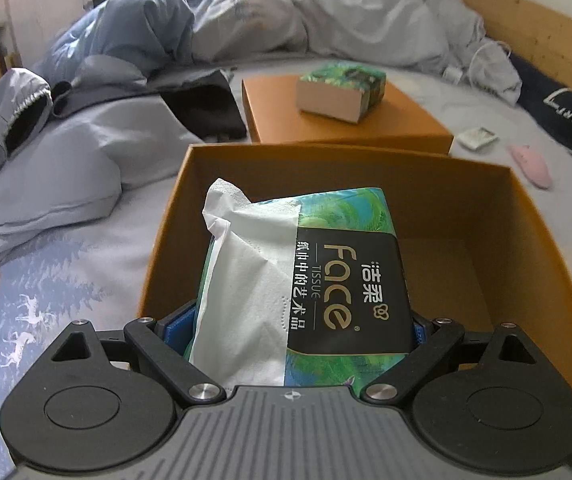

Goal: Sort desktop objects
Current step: 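Carry the tissue pack with the left gripper over the open orange box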

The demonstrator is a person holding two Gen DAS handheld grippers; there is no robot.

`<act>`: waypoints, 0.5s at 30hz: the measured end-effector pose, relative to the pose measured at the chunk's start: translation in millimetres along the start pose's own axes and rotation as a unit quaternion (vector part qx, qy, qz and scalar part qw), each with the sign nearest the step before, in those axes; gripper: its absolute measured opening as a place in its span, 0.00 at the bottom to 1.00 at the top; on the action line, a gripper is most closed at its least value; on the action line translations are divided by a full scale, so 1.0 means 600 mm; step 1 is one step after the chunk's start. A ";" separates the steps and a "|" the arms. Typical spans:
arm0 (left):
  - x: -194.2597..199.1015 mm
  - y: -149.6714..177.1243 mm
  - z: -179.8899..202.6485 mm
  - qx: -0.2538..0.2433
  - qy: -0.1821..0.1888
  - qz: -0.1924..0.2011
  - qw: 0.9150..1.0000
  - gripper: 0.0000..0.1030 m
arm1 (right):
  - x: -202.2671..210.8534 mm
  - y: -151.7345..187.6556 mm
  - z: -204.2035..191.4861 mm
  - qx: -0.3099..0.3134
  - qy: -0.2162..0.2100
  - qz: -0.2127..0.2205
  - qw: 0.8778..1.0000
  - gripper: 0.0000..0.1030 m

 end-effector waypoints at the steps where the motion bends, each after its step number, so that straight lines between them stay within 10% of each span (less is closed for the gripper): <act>1: -0.003 0.000 0.000 0.002 0.000 -0.004 1.000 0.91 | -0.001 0.000 0.000 0.000 0.000 -0.001 1.000 1.00; 15: -0.059 -0.002 0.008 -0.013 -0.004 -0.076 0.997 0.91 | -0.002 0.001 0.008 -0.002 0.004 -0.004 1.000 1.00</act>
Point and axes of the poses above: each gripper's, at about its wrist camera, not at the fingertips, and x roughly against the way its jaws point, z to its right, y to its underside, the point moved 9 cm from there along -x, roughly the way its jaws point, and after that the axes turned 15 degrees about -x, right-handed, at the moved point
